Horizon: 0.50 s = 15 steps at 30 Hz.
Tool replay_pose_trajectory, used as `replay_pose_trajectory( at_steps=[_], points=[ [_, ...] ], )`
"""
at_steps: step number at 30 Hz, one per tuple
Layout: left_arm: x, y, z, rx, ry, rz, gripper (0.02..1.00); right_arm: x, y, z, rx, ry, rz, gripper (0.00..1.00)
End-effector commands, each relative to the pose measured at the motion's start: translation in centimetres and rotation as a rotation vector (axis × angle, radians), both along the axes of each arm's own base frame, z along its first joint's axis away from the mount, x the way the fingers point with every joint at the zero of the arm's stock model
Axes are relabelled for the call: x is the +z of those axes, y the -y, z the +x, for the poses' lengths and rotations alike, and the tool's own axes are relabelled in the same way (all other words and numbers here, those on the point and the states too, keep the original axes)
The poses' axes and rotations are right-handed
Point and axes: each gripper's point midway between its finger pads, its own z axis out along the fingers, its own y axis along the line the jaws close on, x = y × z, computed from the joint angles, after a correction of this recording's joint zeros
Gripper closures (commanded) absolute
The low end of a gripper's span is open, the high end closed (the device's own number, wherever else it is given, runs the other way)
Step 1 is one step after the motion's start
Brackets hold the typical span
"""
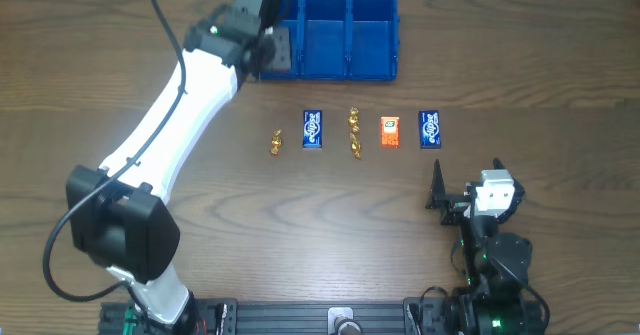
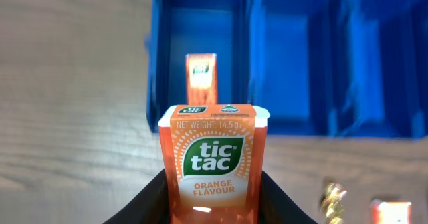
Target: Sort Candies Into Trays
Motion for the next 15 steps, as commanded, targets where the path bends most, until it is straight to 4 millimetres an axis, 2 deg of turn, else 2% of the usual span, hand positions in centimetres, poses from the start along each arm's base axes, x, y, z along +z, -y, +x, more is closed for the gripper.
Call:
replay_pose_trajectory(
  at_steps=[1, 6, 11, 15],
  points=[
    [0.8, 0.3, 3.8, 0.016, 0.058, 0.034, 0.717, -0.1, 0.3, -0.1, -0.012, -0.010, -0.013, 0.001],
    [-1.6, 0.0, 5.5, 0.033, 0.028, 0.050, 0.711, -0.1, 0.3, -0.1, -0.012, -0.010, -0.013, 0.003],
    [-4.3, -0.4, 5.7, 0.029, -0.024, 0.076, 0.717, -0.1, 0.3, -0.1, -0.012, -0.010, -0.013, 0.001],
    [-4.9, -0.3, 5.9, 0.027, -0.027, 0.081, 0.713, -0.1, 0.3, -0.1, -0.012, -0.010, -0.013, 0.003]
  ],
)
